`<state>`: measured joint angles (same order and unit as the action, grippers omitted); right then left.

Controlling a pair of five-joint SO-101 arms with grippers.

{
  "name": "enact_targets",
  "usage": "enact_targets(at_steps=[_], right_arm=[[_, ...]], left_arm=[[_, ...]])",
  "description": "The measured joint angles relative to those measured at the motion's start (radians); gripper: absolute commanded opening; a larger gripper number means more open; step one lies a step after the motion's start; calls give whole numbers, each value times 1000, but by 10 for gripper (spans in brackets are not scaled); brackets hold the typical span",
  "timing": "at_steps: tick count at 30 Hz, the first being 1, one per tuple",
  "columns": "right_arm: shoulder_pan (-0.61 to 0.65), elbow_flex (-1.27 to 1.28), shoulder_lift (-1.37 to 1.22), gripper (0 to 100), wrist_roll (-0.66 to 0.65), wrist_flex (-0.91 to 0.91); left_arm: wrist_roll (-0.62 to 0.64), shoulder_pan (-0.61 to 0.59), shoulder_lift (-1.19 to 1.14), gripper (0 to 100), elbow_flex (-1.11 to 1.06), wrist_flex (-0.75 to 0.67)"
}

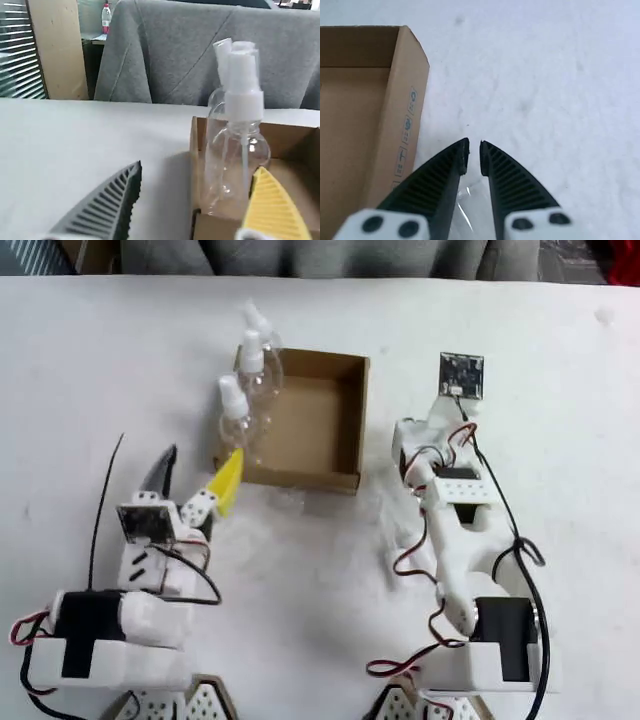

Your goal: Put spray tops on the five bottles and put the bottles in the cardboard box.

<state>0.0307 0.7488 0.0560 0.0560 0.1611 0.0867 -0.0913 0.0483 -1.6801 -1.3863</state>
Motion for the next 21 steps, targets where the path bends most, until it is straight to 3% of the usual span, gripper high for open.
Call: enact_targets(at_steps=[21], right_arm=[[-2,-31,-52,17,0,0]], left_arm=[[-3,-52,0,312,0,6]])
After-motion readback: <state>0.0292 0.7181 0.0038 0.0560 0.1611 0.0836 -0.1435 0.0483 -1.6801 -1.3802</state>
